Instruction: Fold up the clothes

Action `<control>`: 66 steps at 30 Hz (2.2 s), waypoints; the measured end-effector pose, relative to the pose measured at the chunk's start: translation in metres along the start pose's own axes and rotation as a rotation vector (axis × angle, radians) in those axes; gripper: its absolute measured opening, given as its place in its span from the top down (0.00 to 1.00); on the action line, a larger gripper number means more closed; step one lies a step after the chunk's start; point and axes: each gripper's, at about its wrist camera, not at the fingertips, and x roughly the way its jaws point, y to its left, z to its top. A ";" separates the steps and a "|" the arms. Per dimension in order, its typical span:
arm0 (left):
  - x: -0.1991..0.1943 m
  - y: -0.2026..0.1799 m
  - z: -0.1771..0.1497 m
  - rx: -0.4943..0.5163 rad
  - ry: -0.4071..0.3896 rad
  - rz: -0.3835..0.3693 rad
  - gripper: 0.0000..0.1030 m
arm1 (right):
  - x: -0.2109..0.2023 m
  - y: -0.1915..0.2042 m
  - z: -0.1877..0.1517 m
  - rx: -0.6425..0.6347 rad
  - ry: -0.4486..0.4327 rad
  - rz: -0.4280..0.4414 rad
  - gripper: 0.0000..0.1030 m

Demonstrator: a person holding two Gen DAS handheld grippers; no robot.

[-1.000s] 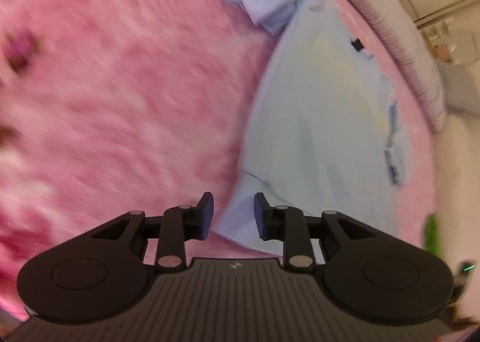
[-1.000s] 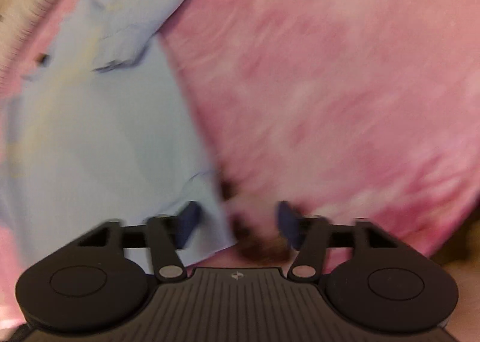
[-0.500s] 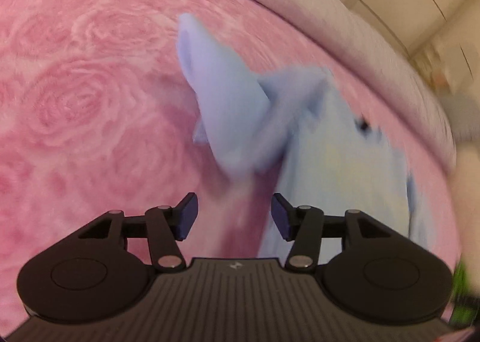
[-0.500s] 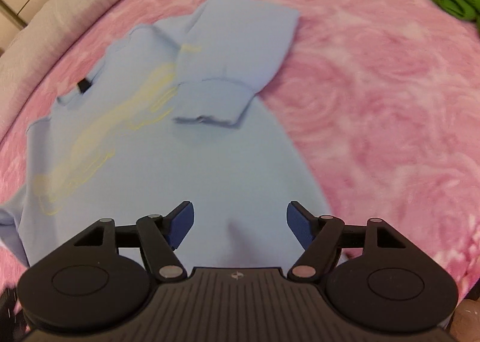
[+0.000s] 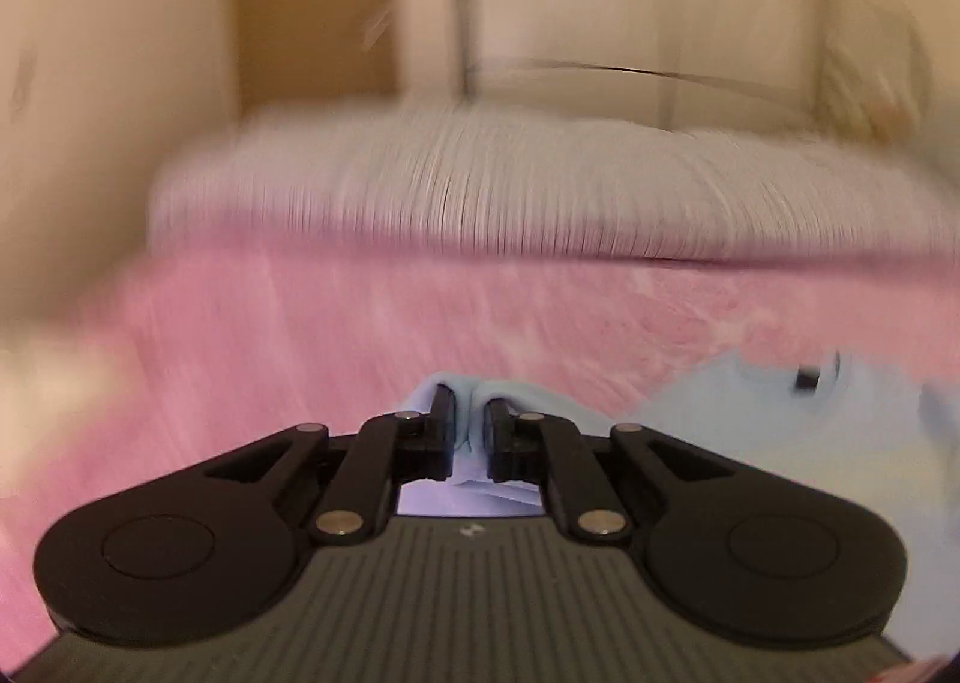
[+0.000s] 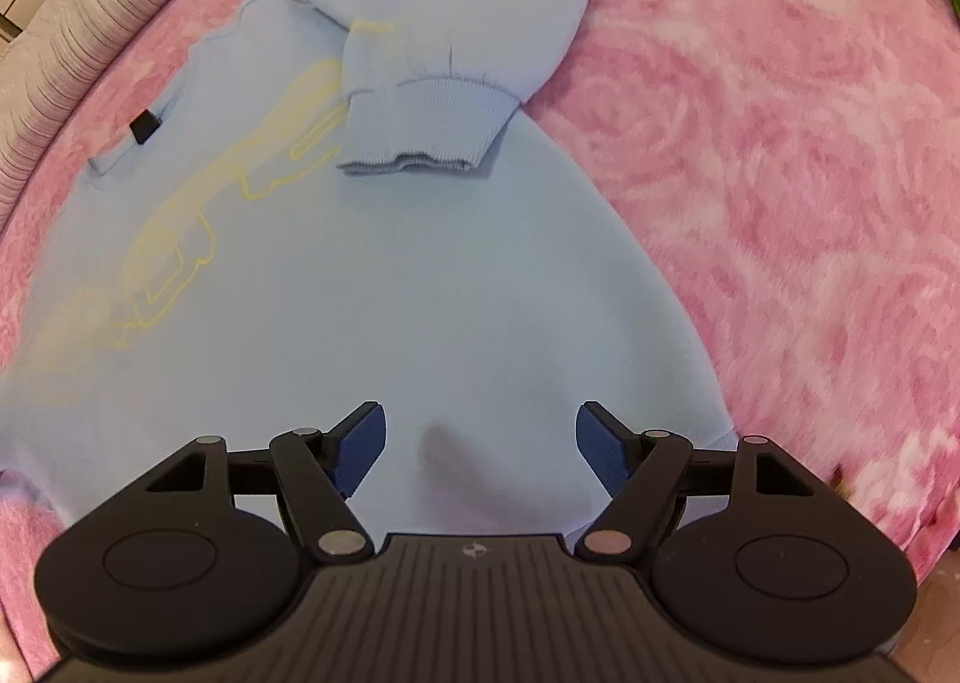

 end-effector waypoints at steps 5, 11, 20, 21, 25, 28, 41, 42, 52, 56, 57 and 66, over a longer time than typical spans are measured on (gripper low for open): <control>0.007 -0.063 -0.013 0.416 0.142 -0.021 0.38 | 0.011 0.005 -0.006 0.045 0.045 0.015 0.28; 0.043 -0.002 -0.101 -0.260 0.635 -0.233 0.53 | 0.012 0.014 -0.014 -0.017 0.063 0.010 0.23; 0.072 0.148 -0.166 -1.234 0.416 0.075 0.46 | 0.016 0.012 -0.021 -0.017 0.073 -0.029 0.22; 0.081 0.156 -0.169 -1.278 0.394 0.111 0.46 | 0.016 0.014 -0.022 -0.026 0.074 -0.031 0.21; 0.109 0.173 -0.190 -1.415 0.391 0.182 0.52 | 0.016 0.020 -0.025 -0.046 0.073 -0.043 0.21; 0.116 0.176 -0.190 -1.385 0.382 0.114 0.91 | 0.016 0.022 -0.026 -0.050 0.068 -0.060 0.21; -0.043 0.194 -0.214 -0.764 0.709 0.113 0.82 | 0.010 0.021 -0.029 -0.030 0.053 -0.091 0.21; -0.048 0.189 -0.218 -0.755 0.730 0.140 0.81 | 0.011 0.021 -0.030 -0.035 0.057 -0.090 0.21; -0.071 0.104 -0.139 -0.363 0.584 0.358 0.62 | -0.015 0.021 -0.005 -0.349 -0.091 -0.126 0.22; -0.080 0.055 -0.125 -0.490 0.553 0.231 0.62 | -0.016 0.020 0.021 -0.582 -0.220 -0.162 0.26; -0.083 0.040 -0.124 -0.514 0.548 0.204 0.62 | -0.013 0.022 0.028 -0.653 -0.248 -0.167 0.26; -0.076 -0.099 -0.122 -0.599 0.582 0.027 0.62 | 0.067 0.040 0.068 -1.167 -0.239 -0.076 0.76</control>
